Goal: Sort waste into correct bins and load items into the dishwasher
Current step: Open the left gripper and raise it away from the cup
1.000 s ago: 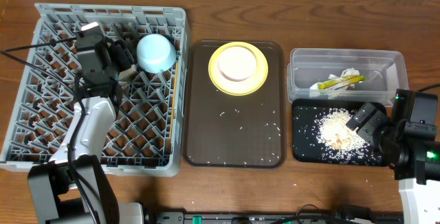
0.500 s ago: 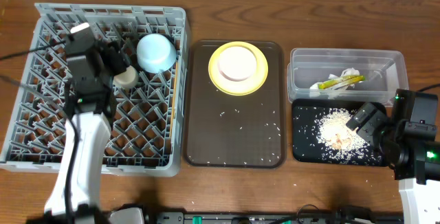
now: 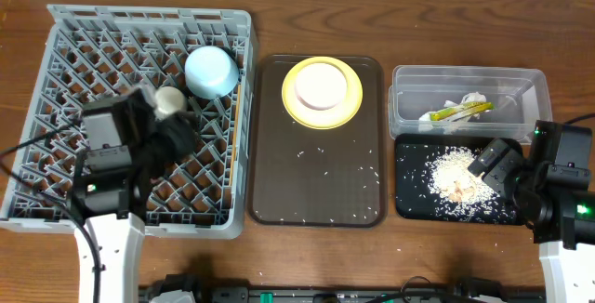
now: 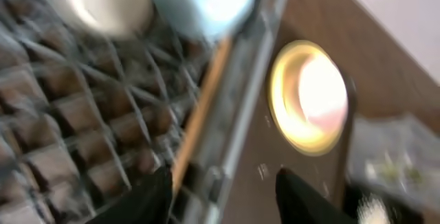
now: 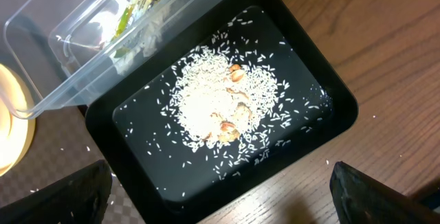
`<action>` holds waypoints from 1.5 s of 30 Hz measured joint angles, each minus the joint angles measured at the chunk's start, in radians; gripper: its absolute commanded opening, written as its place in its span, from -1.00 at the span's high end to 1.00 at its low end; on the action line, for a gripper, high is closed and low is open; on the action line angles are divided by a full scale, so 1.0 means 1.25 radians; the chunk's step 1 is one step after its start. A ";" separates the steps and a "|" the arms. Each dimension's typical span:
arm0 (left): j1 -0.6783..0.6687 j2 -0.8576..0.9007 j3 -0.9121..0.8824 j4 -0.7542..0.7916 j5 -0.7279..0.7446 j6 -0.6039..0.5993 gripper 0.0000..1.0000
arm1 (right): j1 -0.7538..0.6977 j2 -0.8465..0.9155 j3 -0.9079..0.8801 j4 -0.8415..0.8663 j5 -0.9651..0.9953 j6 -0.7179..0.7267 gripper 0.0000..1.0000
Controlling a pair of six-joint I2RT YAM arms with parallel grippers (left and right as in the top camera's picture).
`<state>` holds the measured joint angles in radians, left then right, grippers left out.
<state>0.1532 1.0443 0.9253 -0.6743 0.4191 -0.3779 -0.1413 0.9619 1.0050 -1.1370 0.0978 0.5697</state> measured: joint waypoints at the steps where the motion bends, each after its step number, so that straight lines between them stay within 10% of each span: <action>1: -0.014 0.002 0.000 -0.016 0.017 0.000 0.14 | 0.000 0.000 0.000 0.000 0.000 0.000 -0.98; 16: -0.231 0.124 0.260 -0.180 -0.069 -0.010 -0.66 | 0.000 0.000 0.000 0.000 0.000 0.000 -0.99; 33: 0.213 -0.100 0.261 -0.343 -0.399 -0.016 -0.97 | 0.000 0.000 0.000 0.111 -0.023 0.038 -0.99; 45: 0.247 -0.085 0.261 -0.343 -0.404 -0.011 -0.96 | 0.132 0.110 0.092 0.172 -0.281 -0.115 -0.82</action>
<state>0.4614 0.9382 1.2510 -1.1027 -0.0860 -0.3912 0.0238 1.1000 1.1198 -0.9226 -0.2539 0.4255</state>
